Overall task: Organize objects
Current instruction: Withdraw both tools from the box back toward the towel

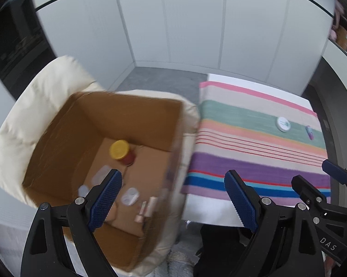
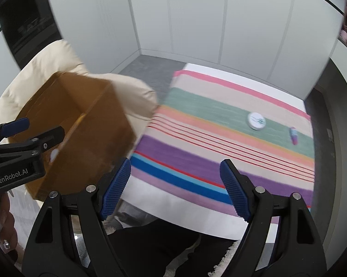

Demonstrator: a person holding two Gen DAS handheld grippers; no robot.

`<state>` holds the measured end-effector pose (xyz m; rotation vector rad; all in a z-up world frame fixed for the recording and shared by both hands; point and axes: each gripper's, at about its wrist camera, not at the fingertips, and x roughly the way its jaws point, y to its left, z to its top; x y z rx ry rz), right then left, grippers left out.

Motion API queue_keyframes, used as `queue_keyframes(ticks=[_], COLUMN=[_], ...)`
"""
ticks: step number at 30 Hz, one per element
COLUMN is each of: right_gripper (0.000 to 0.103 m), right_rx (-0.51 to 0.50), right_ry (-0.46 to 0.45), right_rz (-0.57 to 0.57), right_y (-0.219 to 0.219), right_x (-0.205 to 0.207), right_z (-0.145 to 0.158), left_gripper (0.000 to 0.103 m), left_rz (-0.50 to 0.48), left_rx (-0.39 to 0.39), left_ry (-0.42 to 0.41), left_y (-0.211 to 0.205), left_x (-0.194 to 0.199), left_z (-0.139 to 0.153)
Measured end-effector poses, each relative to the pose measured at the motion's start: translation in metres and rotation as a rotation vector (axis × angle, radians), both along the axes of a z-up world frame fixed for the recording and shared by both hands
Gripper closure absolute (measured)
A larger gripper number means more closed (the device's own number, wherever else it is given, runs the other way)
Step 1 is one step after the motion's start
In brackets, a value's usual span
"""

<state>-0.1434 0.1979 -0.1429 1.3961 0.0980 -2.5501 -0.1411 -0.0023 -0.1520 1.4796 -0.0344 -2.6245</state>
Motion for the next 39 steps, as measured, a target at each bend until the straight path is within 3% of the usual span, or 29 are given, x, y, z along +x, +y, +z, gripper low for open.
queue_keyframes(ticks=[15,20,32,39], right_gripper=[0.021,0.021,0.021,0.021], right_rx=[0.017,0.037,0.0,0.017], right_ry=[-0.012,-0.021,-0.08,-0.079], right_rz=[-0.231,-0.278,-0.347,-0.339], right_y=[0.146,0.187,0.251,0.268], right_x=[0.003,0.005,-0.019,-0.07], right_z=[-0.006,-0.015,-0.059,-0.097], left_gripper=[0.012,0.012,0.012,0.012], left_rz=[-0.228,-0.312,-0.303,-0.301], left_rx=[0.004,-0.046,-0.013,-0.1], left_ry=[-0.027,-0.024,-0.093,-0.076], left_y=[0.142,0.183,0.202,0.23], left_x=[-0.029,-0.036,-0.075,-0.13], left_z=[-0.007,-0.013,-0.05,-0.091])
